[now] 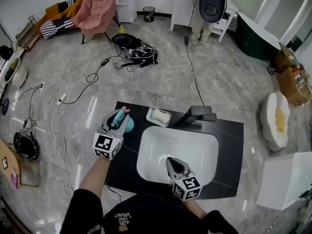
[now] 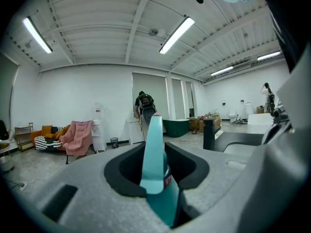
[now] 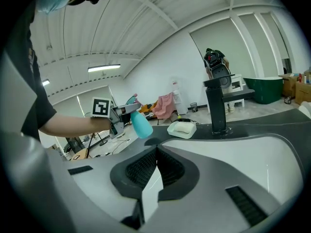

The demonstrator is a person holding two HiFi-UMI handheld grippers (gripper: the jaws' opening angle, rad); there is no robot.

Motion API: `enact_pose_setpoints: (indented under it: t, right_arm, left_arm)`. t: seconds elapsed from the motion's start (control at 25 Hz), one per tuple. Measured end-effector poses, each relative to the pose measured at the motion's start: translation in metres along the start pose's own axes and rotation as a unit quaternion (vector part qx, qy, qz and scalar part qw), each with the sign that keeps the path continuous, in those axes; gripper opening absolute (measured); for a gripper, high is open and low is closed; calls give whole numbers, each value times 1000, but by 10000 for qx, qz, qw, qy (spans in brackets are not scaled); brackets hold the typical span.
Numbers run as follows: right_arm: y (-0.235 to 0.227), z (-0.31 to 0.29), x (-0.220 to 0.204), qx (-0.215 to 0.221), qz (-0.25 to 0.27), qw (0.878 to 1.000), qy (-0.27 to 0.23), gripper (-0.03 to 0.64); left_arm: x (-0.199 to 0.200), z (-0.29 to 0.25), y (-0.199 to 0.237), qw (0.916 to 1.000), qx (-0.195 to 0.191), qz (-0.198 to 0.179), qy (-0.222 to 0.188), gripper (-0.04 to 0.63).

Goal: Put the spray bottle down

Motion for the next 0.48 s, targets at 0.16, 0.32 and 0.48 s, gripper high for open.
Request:
enact_pose_setpoints:
  t: [0.16,0.32,0.48]
  right_arm:
    - [-7,-1,0,-49,-11,10000,40,2]
    - [-11,-4,3,-78,-13,10000,32,2]
    - [-10,-5,5,-78,-13,10000,60,2]
  left_arm:
    - [-8,-15,3,10000,-8,51,77,126]
    - [-16,-21,5,9999,2,111,96,126]
    - [-23,-25,5,9998,-14,121,151,126]
Point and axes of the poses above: the fingertips, and each gripper's own axes: z backward along the fingers, y to its left, x out of its top, the point moved 5 cm from there along z, backward along the fingers, and after that the axes turned 9 degrees about z, right-handed, at the moved point
